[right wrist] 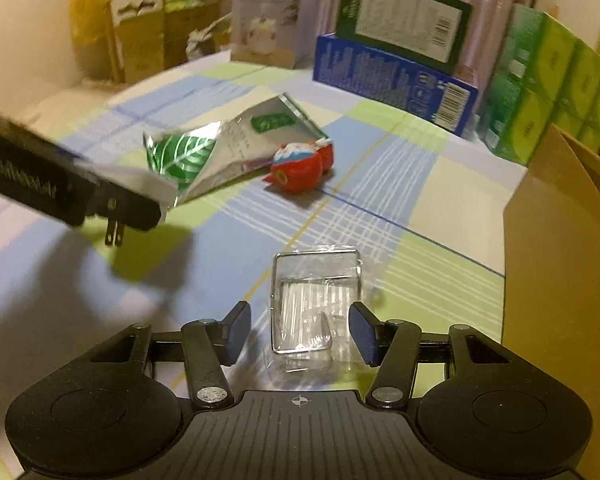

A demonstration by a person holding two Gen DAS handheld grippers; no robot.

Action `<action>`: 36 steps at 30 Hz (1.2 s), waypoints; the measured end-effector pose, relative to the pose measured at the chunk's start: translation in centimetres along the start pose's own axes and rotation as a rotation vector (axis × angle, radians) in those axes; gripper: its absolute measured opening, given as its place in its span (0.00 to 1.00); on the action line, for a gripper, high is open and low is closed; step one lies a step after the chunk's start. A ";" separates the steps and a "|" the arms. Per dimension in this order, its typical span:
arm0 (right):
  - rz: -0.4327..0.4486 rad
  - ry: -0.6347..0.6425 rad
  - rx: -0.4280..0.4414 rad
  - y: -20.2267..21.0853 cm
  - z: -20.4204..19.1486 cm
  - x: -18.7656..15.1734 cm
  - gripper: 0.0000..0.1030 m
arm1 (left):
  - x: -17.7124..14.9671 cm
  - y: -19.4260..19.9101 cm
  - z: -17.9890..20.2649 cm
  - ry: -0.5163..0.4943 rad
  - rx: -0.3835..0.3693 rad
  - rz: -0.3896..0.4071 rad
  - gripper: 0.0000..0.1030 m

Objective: Organize objects
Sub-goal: 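Grasp the white plug adapter with the left tool while the right tool grasps the clear soap holder, then carry the plug adapter and soap holder over the cardboard box with both tools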

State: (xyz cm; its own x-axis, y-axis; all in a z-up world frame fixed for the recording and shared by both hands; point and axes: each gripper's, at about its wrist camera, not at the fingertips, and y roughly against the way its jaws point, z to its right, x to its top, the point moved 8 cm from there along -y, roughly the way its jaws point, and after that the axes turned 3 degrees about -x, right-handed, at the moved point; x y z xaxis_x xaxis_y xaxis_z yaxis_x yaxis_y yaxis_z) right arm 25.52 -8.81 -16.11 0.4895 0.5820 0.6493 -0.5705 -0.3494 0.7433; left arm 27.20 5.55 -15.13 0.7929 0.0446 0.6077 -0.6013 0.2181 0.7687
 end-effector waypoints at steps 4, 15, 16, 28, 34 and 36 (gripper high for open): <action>-0.032 0.027 -0.032 -0.8 -0.4 -0.9 0.28 | -0.1 -0.1 0.2 -0.010 -0.010 0.000 0.70; 0.007 -0.160 -0.029 3.1 1.6 0.0 0.27 | 1.0 0.9 0.7 0.012 -0.025 0.041 0.70; 0.011 -0.174 -0.023 3.7 1.8 0.1 0.27 | 1.1 1.2 1.0 0.006 -0.023 0.046 0.70; 0.095 -0.298 -0.029 13.1 3.0 0.4 0.27 | 1.2 8.9 6.2 0.044 -0.055 0.128 0.70; 0.124 -0.332 -0.042 17.0 3.1 -0.3 0.27 | -0.1 12.0 9.0 0.013 -0.058 0.131 0.70; 0.131 -0.338 -0.049 18.3 3.1 -0.6 0.27 | -0.6 12.9 9.8 0.000 -0.062 0.135 0.71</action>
State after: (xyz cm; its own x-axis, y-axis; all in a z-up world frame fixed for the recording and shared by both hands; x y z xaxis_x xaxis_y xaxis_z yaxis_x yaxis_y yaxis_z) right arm 16.85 -17.84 -2.40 0.5956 0.2560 0.7614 -0.6699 -0.3649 0.6466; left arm 18.03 -1.23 -3.63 0.7055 0.0772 0.7045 -0.6949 0.2705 0.6663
